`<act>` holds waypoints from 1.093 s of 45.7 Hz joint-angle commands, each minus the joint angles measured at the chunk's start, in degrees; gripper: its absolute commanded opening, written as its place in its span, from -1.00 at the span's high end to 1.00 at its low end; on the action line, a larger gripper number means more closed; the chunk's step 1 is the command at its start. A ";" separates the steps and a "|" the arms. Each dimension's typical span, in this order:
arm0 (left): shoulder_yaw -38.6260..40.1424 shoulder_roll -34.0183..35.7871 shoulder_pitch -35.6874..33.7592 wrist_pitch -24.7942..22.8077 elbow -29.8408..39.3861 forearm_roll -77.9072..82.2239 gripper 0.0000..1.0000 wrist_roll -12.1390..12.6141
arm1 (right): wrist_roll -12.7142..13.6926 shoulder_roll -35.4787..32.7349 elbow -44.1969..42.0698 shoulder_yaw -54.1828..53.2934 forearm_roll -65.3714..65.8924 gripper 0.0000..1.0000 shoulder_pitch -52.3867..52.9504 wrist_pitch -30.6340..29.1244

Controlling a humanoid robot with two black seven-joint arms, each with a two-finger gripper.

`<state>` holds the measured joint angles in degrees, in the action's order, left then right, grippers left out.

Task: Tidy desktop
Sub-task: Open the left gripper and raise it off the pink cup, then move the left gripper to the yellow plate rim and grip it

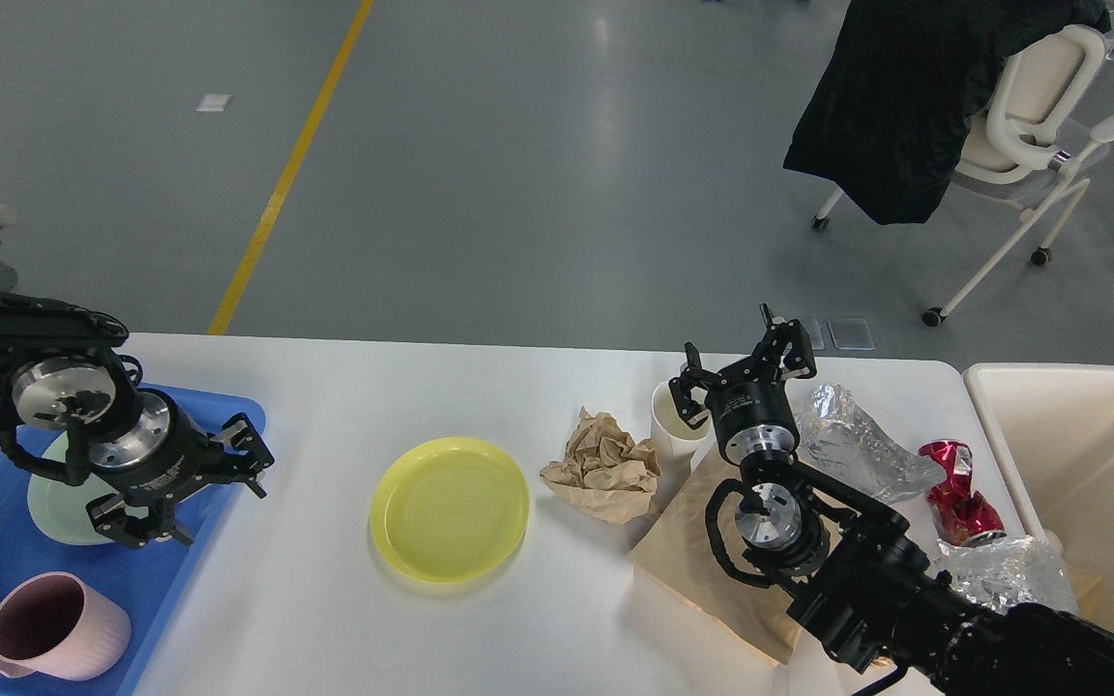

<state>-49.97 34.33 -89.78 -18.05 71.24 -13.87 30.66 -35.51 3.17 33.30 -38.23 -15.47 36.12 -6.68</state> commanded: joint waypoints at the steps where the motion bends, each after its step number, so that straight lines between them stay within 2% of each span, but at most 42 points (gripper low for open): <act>1: 1.63 -4.35 3.73 9.77 -0.22 -0.37 -0.57 -0.34 | 0.00 0.00 0.01 0.00 0.00 -1.00 0.00 0.00; 8: 6.20 -7.61 9.18 19.89 -1.10 -0.37 -0.57 -0.34 | 0.00 0.00 0.01 0.00 0.00 -1.00 0.00 0.00; 14: 8.40 -10.16 12.17 24.29 -2.51 -0.37 -0.57 -0.43 | 0.00 0.00 0.01 0.00 0.00 -1.00 0.00 0.00; 31: 12.97 -13.32 15.77 24.91 -4.97 0.07 -0.57 -0.60 | 0.00 0.00 0.01 0.00 0.00 -1.00 0.00 0.00; 42: 12.97 -16.31 18.67 25.08 -11.29 0.33 -0.54 -0.60 | 0.00 0.00 0.01 0.00 0.00 -1.00 0.00 0.00; 50: 13.50 -17.81 19.20 25.08 -12.53 0.33 -0.51 -0.69 | 0.00 0.00 0.01 0.00 0.00 -1.00 0.00 0.00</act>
<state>-36.93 17.35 -70.90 7.03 59.30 -13.56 30.04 -35.51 3.16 33.31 -38.23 -15.47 36.12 -6.68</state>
